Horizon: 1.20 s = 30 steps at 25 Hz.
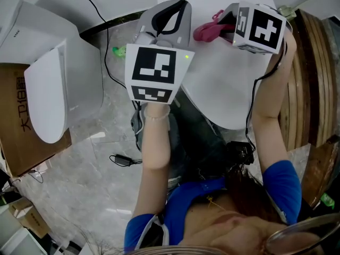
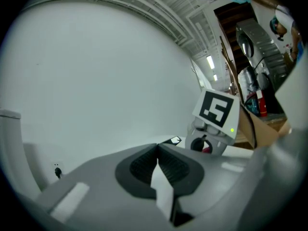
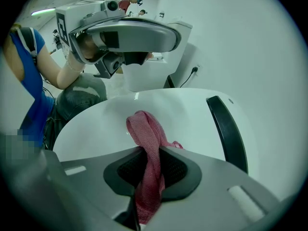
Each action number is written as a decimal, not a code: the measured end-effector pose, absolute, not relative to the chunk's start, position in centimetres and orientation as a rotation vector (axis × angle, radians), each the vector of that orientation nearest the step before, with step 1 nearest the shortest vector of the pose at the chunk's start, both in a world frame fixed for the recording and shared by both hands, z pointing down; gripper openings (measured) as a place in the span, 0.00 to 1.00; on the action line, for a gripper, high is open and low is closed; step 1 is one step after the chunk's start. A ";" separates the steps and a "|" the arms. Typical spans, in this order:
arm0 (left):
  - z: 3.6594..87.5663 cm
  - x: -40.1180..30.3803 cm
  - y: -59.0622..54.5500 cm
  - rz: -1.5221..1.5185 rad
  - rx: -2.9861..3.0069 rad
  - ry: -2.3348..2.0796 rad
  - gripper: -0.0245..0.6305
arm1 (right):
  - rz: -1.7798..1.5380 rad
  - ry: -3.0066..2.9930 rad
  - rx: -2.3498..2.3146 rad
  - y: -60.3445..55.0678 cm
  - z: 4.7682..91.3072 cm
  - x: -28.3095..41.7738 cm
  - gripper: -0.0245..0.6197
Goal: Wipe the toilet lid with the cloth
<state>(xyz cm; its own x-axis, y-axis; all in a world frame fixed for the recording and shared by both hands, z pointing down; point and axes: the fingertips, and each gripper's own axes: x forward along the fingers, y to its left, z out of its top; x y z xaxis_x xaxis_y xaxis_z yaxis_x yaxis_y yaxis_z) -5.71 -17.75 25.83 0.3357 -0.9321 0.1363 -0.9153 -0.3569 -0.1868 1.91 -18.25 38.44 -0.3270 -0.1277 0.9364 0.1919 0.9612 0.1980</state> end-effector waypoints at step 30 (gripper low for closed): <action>27.1 -2.5 -18.5 -0.393 -2.549 1.655 0.04 | -0.162 -1.975 0.091 -20.7 38.6 8.6 0.15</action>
